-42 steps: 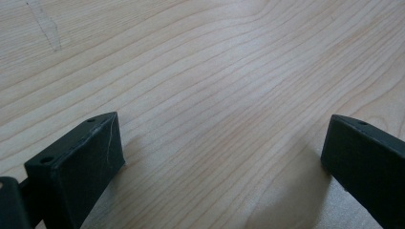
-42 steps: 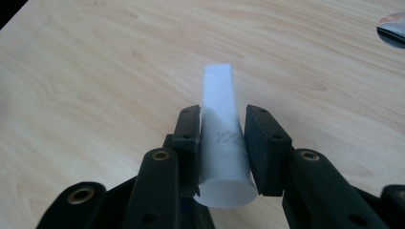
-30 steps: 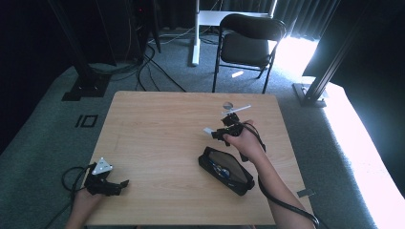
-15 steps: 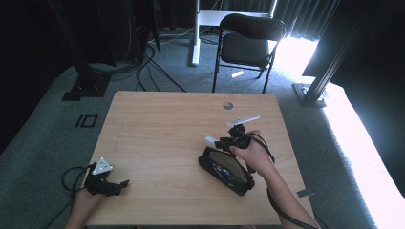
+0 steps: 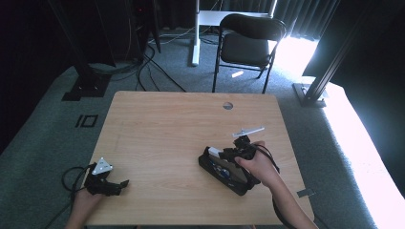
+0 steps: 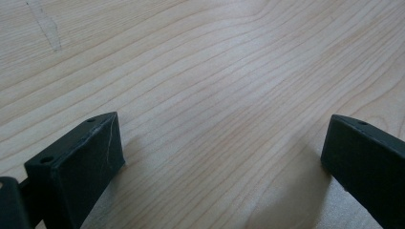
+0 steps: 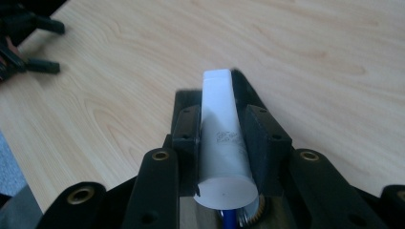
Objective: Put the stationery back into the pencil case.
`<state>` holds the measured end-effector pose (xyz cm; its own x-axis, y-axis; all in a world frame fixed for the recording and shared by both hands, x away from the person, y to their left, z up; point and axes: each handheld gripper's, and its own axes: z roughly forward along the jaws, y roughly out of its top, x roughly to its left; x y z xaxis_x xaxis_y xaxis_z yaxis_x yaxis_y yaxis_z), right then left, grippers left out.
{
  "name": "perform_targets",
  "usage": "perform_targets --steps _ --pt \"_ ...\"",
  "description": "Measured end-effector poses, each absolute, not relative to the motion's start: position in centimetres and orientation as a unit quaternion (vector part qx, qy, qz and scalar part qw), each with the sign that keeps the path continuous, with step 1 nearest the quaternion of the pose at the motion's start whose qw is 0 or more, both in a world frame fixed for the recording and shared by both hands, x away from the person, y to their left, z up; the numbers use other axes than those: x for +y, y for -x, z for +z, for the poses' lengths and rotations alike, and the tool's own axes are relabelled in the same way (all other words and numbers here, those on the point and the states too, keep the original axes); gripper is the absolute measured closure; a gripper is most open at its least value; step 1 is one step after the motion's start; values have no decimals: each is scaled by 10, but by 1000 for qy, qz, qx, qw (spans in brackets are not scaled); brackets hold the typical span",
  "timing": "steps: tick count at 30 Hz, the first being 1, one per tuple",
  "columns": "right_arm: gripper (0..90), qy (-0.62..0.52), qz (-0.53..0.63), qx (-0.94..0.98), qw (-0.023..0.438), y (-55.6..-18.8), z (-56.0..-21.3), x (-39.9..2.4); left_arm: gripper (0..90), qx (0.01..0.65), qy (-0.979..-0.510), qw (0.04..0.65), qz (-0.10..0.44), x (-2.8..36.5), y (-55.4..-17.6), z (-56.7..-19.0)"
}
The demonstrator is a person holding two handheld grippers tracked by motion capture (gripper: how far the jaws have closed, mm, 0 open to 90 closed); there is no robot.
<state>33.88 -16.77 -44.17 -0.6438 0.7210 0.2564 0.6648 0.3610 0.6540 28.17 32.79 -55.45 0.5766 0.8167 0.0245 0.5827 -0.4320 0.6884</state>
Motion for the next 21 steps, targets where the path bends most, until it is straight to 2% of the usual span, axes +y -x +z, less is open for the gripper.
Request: perform_targets --steps 21 --pt "671 -417 320 851 22 -337 -480 -156 7 425 -826 324 181 328 -282 -555"
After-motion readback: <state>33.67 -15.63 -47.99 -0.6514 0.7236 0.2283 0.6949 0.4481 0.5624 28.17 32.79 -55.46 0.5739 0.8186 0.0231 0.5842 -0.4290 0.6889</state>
